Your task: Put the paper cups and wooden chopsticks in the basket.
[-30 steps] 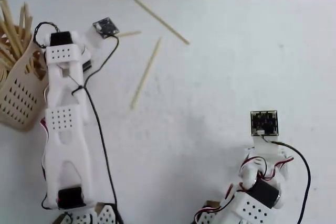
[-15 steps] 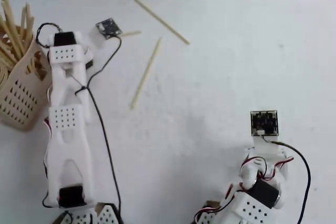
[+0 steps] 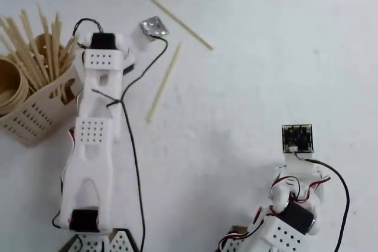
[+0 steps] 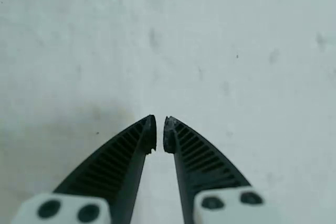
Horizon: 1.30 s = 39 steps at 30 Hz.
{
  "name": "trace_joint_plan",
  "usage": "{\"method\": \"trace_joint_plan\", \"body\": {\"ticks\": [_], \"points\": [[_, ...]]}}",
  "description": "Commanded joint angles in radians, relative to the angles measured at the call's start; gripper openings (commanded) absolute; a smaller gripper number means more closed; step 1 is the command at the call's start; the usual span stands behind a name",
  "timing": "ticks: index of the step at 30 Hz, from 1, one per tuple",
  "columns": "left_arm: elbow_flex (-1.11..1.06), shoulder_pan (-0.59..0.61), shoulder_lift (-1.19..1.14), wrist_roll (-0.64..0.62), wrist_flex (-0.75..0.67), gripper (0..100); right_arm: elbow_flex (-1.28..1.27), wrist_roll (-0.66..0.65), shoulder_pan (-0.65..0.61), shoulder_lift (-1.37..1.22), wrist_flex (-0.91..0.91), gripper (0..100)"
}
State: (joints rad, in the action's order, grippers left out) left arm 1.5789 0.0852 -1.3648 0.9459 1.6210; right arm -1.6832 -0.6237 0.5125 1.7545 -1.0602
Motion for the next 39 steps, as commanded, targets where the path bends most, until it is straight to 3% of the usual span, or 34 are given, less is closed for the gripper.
{"method": "trace_joint_plan", "body": {"ticks": [1,15,18,27,33,39], "points": [[0.061,-0.01,0.033,-0.011,0.005,3,-0.009,0.002,0.01,0.001,-0.005,4.5],[0.064,-0.018,0.036,-0.061,-0.12,3,-0.009,0.002,0.01,0.001,-0.005,4.5],[0.064,-0.016,0.036,-0.075,-0.11,8,-0.009,0.002,0.01,0.001,-0.005,4.5],[0.089,-0.145,0.117,-0.52,-0.006,11,-0.009,0.002,0.01,0.001,-0.005,4.5],[0.087,-0.243,0.079,-0.629,-0.008,11,-0.009,0.002,0.01,0.001,-0.005,4.5],[0.087,-0.228,-0.018,-0.779,-0.015,11,-0.009,0.002,0.01,0.001,-0.005,4.5]]}}
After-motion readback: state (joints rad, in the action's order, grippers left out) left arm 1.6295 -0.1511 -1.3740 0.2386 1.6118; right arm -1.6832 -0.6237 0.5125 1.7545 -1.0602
